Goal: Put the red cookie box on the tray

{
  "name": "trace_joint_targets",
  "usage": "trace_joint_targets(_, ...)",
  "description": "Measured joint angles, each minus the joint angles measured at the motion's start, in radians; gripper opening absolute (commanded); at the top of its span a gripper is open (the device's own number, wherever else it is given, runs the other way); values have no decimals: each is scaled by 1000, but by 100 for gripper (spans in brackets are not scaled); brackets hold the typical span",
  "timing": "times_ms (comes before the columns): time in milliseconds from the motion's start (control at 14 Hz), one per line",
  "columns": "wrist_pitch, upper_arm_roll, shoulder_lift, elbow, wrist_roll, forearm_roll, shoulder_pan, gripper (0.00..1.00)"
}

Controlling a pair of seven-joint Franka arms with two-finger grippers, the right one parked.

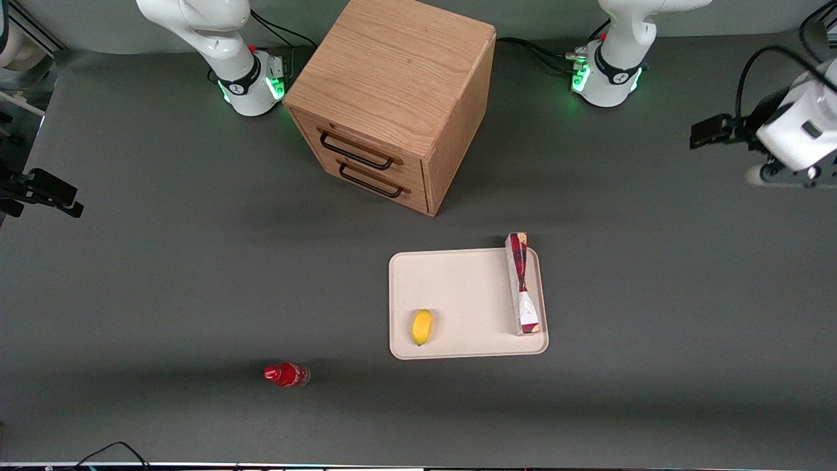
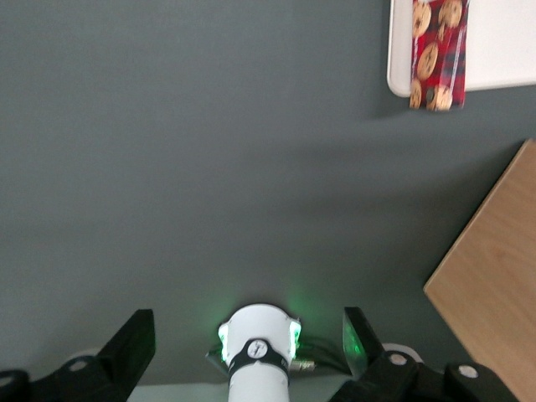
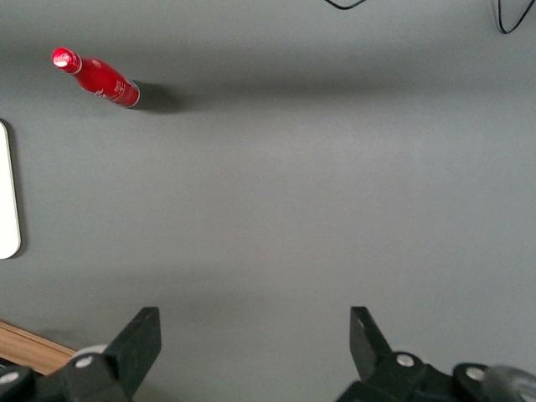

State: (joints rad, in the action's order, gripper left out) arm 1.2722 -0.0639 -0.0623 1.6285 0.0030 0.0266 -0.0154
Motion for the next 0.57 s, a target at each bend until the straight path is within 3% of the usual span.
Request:
trace_joint_targets(286, 56, 29, -242, 244, 25, -1, 0, 100)
trace_joint_targets(571, 75, 51, -268, 231, 39, -63, 0, 100)
